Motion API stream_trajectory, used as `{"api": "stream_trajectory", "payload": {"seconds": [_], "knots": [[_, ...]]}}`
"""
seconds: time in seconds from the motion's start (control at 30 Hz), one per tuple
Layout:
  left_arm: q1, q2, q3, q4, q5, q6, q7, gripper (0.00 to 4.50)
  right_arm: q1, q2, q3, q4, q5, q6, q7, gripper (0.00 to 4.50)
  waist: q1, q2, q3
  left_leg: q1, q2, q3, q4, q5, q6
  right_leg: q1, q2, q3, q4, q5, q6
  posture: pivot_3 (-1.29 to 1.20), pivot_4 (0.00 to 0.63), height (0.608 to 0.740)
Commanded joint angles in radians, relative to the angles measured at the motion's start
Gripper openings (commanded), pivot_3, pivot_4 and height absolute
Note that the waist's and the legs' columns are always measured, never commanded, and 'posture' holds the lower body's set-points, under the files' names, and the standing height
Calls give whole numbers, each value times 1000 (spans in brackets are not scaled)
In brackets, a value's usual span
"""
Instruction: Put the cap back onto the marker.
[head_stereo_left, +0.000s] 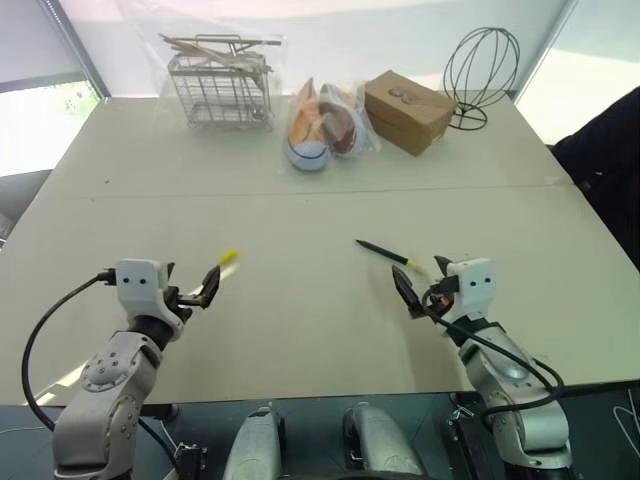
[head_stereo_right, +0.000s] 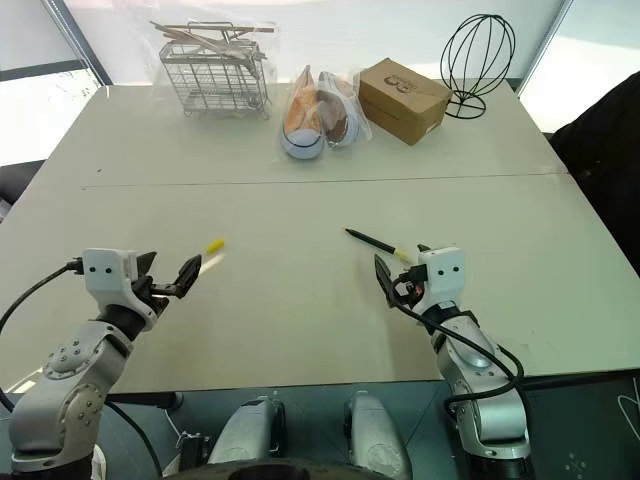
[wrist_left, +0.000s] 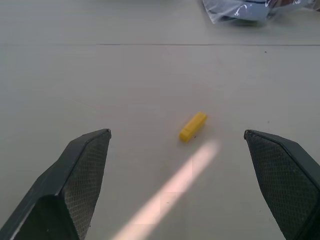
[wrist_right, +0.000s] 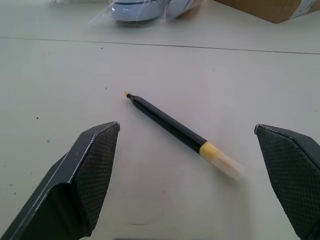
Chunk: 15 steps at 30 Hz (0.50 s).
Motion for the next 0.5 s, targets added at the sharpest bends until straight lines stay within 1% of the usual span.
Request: {"api": "stream_trajectory", "payload": {"seconds": [0.03, 0.3, 0.5], "knots": [[2, 7, 14, -48, -14, -5, -6, 4453, -10, -4, 0, -30, 1, 6, 1, 4500, 0, 0, 0, 0, 0, 0, 0, 0, 0, 0, 0, 0, 0, 0, 0, 0, 150, 740], [27, 9, 21, 16, 1, -68, -53, 4453, -15, -10, 4, -32, -3, 48, -1, 4500, 0, 0, 0, 0, 0, 0, 0, 0, 0, 0, 0, 0, 0, 0, 0, 0, 150, 740], [29, 9, 18, 40, 8, -98, -67, 4453, -39, -37, 15, -31, -12, 88, 12, 4500, 0, 0, 0, 0, 0, 0, 0, 0, 0, 0, 0, 0, 0, 0, 0, 0, 150, 740]]}}
